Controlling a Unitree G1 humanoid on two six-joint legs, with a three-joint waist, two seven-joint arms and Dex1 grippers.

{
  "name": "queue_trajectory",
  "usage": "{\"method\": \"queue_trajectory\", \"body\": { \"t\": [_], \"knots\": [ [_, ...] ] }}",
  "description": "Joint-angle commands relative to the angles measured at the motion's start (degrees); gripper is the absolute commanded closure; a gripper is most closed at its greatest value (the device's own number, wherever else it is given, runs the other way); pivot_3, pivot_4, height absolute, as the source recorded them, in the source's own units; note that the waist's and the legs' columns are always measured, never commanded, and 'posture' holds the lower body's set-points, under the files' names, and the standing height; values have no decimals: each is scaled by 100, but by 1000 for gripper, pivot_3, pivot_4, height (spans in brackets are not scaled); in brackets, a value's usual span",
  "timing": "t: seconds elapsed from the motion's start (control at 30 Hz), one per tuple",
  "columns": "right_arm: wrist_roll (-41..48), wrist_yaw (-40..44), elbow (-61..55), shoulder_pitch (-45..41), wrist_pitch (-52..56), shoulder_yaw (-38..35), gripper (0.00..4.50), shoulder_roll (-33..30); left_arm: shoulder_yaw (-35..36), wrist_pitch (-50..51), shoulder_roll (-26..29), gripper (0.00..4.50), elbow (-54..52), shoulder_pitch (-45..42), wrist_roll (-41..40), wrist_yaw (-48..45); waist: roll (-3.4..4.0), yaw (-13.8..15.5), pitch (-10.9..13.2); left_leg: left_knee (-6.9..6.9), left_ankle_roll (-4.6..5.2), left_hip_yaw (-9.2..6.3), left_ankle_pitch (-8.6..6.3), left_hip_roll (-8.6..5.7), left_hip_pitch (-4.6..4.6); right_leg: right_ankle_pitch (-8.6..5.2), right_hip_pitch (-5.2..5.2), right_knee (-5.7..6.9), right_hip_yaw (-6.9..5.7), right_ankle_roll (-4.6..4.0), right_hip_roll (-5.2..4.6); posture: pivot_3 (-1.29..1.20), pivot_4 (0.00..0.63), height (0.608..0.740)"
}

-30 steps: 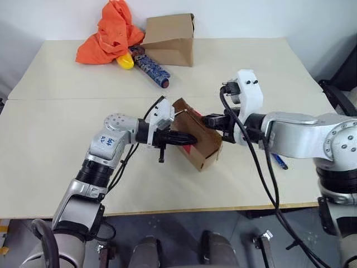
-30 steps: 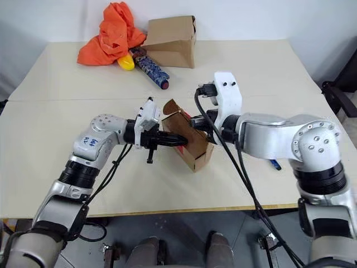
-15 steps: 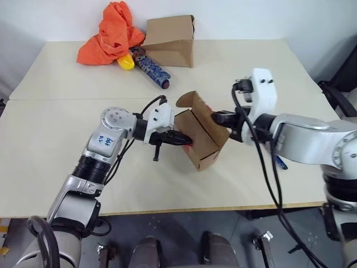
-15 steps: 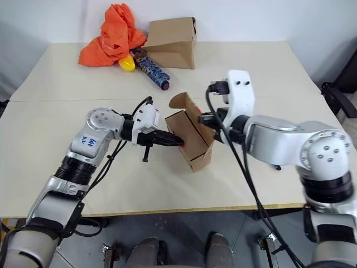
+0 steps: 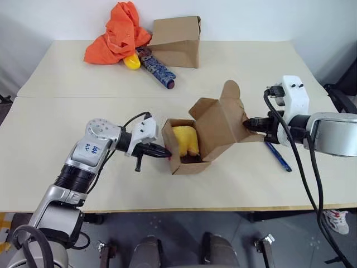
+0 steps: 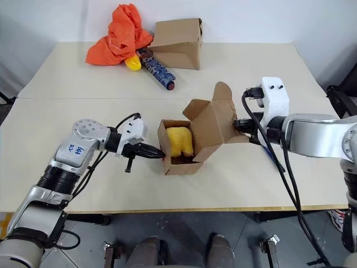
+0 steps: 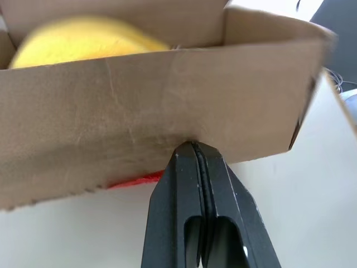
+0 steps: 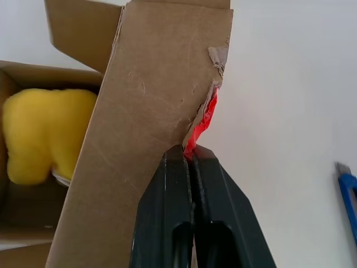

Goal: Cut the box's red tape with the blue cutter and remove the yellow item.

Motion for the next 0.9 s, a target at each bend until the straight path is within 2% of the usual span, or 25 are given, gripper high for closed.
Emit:
{"method": "queue_trajectory", "body": {
  "t": [0.03, 0.17, 0.37, 0.4, 0.5, 0.83, 0.9],
  "knots": [
    [80, 73, -12, 239, 87, 256, 4436, 126, -69, -42, -236, 4500, -77, -71, 32, 100, 0, 0, 0, 0, 0, 0, 0, 0, -1, 0, 0, 0, -1, 0, 0, 0, 150, 740],
    [80, 49, -46, 383, 24, 375, 4436, 316, -11, -58, -313, 4500, 41, -83, 97, 95, 1, -31, 0, -3, 0, 2, 0, 0, -1, 0, -4, 0, -1, 1, 0, 0, 150, 740],
    [-81, 198, -252, 238, 62, 580, 4436, 146, 60, -13, -384, 4500, 254, -123, 147, 85, 1, -25, 0, 2, 1, 2, 1, 0, 2, 1, -2, 4, 1, 0, 0, 0, 150, 740],
    [-303, 358, -314, 228, 117, 568, 4253, 132, 86, -1, -393, 4500, 283, -132, 145, 95, 1, -24, 0, 2, 1, 2, 1, 1, 2, 1, -3, 4, 1, 0, 0, 0, 150, 740],
    [-1005, 1101, -428, 413, 270, 398, 3483, 53, 141, -79, -427, 3904, 464, -191, 207, 175, 1, -8, 0, 3, 1, 2, 1, 0, 1, 1, -3, 3, 1, 0, 0, 0, 150, 740],
    [-2861, 2859, -257, 507, 597, 112, 94, -162, 203, -89, -380, 885, 442, -167, 242, 178, 1, -33, 1, -5, 4, 4, -1, -1, -11, 3, -14, -1, -4, 4, 0, 0, 150, 740],
    [-3219, 3201, -297, 472, 594, 28, 0, -270, 223, -68, -354, 253, 421, -165, 239, 184, 1, -33, 1, -6, 4, 5, -1, -1, -11, 4, -15, -2, -3, 4, 0, 0, 150, 740]
  ]
}}
